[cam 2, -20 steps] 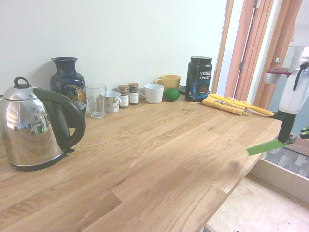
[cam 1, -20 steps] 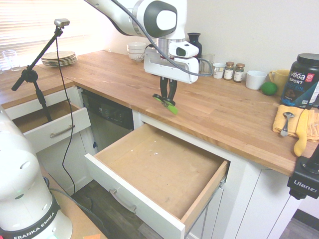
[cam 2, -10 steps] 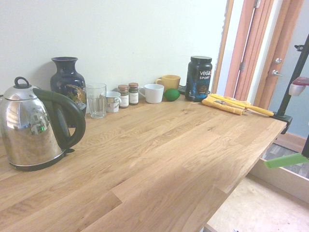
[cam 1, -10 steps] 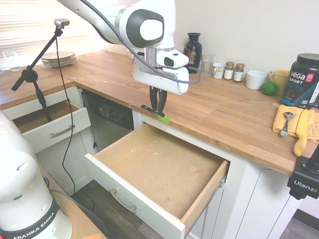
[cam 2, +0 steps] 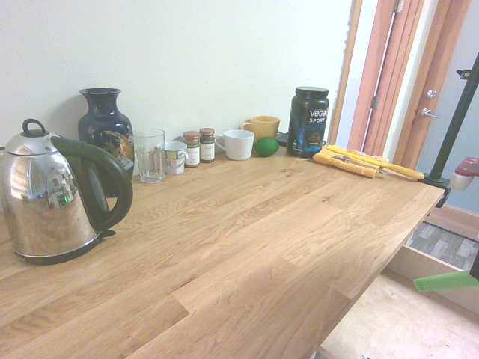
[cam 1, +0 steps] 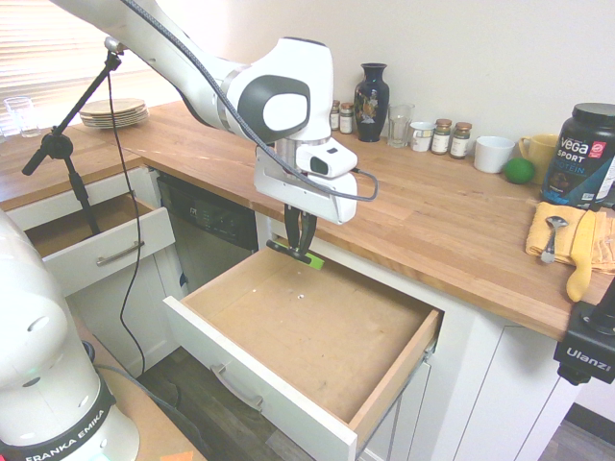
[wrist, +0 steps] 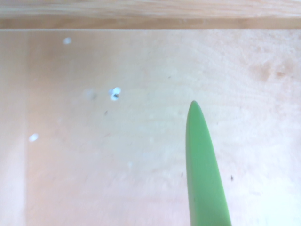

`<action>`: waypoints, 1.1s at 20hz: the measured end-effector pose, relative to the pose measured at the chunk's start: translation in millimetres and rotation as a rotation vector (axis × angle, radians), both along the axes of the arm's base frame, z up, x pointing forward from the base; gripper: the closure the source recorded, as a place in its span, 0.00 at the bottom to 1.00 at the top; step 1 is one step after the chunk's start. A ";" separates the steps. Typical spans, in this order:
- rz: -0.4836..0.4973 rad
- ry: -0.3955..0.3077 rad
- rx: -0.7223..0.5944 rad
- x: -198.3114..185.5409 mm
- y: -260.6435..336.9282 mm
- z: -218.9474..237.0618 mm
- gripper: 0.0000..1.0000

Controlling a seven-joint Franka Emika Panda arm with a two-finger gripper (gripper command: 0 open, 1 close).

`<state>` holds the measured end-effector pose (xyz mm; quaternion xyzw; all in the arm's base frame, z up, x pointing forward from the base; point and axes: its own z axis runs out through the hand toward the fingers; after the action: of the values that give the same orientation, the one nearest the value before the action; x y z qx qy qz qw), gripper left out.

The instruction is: Put scissor in the drawer

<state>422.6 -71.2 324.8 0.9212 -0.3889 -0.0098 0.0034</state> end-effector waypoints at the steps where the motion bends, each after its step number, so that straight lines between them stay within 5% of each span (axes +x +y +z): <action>1: -0.004 0.003 0.001 3.3 -1.2 -13.9 1.00; 7: -0.022 0.031 -0.003 17.2 -8.0 -86.0 1.00; 22: -0.029 0.056 -0.023 30.6 -14.9 -148.7 1.00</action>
<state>453.2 -86.1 176.1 0.9147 -0.4022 -0.0311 0.0248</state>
